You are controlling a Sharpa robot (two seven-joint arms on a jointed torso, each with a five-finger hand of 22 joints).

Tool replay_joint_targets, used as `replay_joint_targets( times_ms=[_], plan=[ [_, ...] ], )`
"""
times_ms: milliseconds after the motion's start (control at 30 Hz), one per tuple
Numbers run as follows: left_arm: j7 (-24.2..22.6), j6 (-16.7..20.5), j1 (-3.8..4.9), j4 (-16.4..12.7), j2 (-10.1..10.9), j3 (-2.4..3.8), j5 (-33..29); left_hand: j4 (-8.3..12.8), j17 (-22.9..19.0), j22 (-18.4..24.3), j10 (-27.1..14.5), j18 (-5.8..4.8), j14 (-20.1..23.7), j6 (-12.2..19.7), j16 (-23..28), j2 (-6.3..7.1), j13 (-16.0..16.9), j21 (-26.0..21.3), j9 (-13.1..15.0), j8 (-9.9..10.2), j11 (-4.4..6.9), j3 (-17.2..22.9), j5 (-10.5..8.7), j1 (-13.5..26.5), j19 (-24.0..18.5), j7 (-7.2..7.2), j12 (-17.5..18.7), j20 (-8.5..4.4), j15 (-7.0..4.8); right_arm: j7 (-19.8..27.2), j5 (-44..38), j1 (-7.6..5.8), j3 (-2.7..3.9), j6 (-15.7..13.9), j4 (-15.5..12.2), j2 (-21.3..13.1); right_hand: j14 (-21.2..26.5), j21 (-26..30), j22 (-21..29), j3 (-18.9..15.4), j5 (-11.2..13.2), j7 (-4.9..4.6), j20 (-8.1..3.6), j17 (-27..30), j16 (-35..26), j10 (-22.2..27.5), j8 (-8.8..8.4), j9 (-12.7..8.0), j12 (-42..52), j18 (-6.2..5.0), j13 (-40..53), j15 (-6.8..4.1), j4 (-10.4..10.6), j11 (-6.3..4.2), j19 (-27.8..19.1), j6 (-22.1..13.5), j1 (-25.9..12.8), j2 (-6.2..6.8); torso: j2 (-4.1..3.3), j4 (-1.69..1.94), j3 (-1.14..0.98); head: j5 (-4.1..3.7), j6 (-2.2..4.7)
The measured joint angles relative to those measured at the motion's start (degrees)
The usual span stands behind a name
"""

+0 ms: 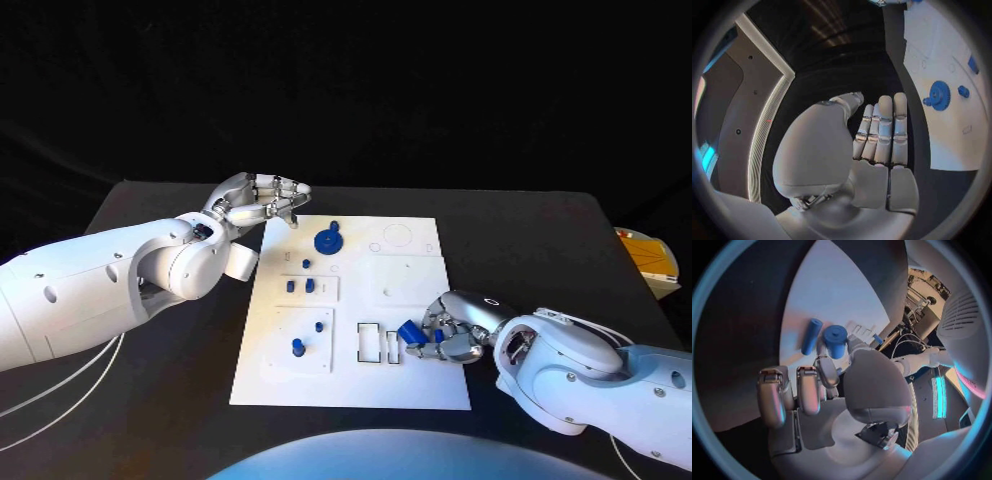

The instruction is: Assemble the parts on the task board

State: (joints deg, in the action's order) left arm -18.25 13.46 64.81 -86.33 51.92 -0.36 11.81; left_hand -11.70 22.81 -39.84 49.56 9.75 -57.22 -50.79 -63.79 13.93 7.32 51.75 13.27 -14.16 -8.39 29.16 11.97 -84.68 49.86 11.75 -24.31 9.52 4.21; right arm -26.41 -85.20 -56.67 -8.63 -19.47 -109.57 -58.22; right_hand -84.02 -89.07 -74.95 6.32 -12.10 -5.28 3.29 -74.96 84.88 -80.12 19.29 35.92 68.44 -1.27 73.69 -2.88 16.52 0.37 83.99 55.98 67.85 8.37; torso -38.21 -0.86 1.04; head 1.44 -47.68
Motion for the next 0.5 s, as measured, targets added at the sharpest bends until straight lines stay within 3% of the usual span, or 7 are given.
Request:
replay_joint_targets(
  times_ms=[133, 233, 500],
  plan=[
    [0.0, 0.0, 0.00, 0.0, 0.0, 0.00, 0.0, 0.0, 0.0, 0.0, 0.0, 0.00, 0.0, 0.0, 0.0, 0.00, 0.0, 0.0, 0.0, 0.0, 0.00, 0.0, 0.00, 0.0, 0.0, 0.00, 0.0, 0.00, 0.00, 0.0, -0.3, 0.20, 0.07, -0.2, 0.0, 0.4, 0.1, -0.2, 0.0, 0.0, -1.6, 0.01, -0.41, 0.0, 0.0, -0.5, 0.13, 0.0, 0.5, 0.00, 0.5, -0.32, 0.0, -0.09, 0.0, 0.0, 1.3, -0.46, 0.01, 0.01, 0.00, -0.01, -0.01],
    [0.0, 0.0, 0.00, 0.0, 0.0, 0.00, 0.0, 0.0, 0.0, 0.0, 0.0, 0.00, 0.0, 0.0, 0.0, 0.00, 0.0, 0.0, 0.0, 0.0, 0.00, 0.0, 0.00, 0.0, 0.0, 0.00, 0.0, 0.00, 0.00, 0.0, -0.4, 0.32, 0.09, -0.7, 0.0, 0.5, 0.0, -0.6, 0.0, -0.1, -2.4, 0.34, -0.42, 0.0, 0.2, -0.8, 0.08, 0.0, 1.3, 0.89, 1.1, -0.41, 0.1, -0.35, 0.0, 0.3, 2.6, -1.10, 0.01, 0.00, 0.00, 0.03, 0.03],
    [0.1, 0.0, 0.00, 0.0, 0.1, 0.00, 0.0, 0.0, 0.0, 0.0, 0.0, 0.00, 0.0, 0.0, 0.0, 0.00, 0.0, 0.0, 0.0, 0.0, 0.00, 0.0, 0.00, 0.0, 0.0, 0.00, 0.0, 0.00, 0.00, 0.0, -0.1, 0.70, -0.21, -3.2, -1.1, 0.0, 0.0, -0.6, 0.0, 1.4, -2.8, 0.60, -0.84, 0.0, 0.7, -1.6, 0.19, -0.2, 2.4, 0.89, 1.3, -0.83, 0.4, -0.88, 0.0, 0.3, 3.6, -0.85, 0.00, -0.02, 0.00, 0.08, 0.12]
  ],
)
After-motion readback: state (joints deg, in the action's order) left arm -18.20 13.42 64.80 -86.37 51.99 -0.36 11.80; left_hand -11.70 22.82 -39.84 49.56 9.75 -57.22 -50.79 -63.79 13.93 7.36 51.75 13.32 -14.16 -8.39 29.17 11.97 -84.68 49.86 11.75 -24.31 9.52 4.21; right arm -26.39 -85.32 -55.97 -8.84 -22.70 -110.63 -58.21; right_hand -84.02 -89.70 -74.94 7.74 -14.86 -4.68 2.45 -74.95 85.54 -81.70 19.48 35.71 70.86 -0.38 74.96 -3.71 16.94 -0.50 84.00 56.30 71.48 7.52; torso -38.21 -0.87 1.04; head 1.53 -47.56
